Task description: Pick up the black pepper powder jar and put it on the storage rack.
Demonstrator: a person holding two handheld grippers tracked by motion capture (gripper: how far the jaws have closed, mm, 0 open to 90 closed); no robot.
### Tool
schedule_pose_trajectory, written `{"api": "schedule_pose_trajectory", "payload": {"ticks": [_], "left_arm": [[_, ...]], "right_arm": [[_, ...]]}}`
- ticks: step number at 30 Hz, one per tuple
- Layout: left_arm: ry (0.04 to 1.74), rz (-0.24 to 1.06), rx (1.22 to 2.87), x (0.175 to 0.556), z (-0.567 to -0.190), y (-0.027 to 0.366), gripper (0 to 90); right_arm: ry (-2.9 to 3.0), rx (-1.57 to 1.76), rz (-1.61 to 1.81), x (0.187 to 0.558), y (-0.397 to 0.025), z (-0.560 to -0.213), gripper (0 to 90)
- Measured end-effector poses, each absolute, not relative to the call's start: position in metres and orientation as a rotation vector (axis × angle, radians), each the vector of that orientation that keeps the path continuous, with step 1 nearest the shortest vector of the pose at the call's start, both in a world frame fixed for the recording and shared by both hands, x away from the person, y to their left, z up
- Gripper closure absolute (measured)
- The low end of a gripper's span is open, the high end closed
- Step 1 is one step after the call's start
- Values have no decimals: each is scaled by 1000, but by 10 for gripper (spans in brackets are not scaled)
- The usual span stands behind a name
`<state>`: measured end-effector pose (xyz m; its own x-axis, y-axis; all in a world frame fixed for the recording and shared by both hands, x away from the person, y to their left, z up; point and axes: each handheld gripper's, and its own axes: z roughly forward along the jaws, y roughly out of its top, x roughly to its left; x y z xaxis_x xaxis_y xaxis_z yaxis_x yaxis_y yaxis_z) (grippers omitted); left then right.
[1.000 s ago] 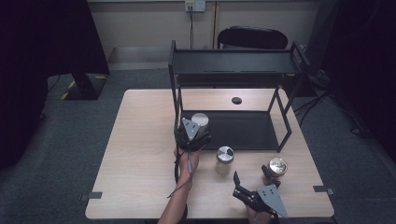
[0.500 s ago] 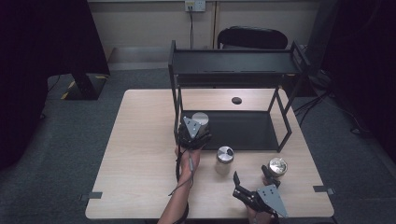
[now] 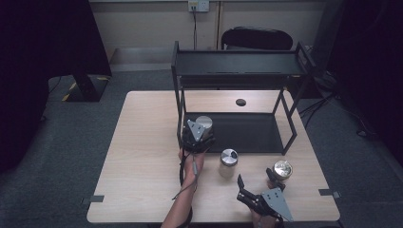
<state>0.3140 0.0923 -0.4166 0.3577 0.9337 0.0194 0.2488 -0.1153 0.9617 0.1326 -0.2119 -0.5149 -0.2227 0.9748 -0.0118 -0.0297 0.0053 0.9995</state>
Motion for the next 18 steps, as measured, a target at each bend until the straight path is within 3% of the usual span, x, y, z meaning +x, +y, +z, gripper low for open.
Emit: {"api": "schedule_pose_trajectory", "payload": {"ticks": [18], "left_arm": [[1082,846,1607,313,-420,93,344]], "right_arm": [[1354,1066,1380,133,-212,-515,11]]}}
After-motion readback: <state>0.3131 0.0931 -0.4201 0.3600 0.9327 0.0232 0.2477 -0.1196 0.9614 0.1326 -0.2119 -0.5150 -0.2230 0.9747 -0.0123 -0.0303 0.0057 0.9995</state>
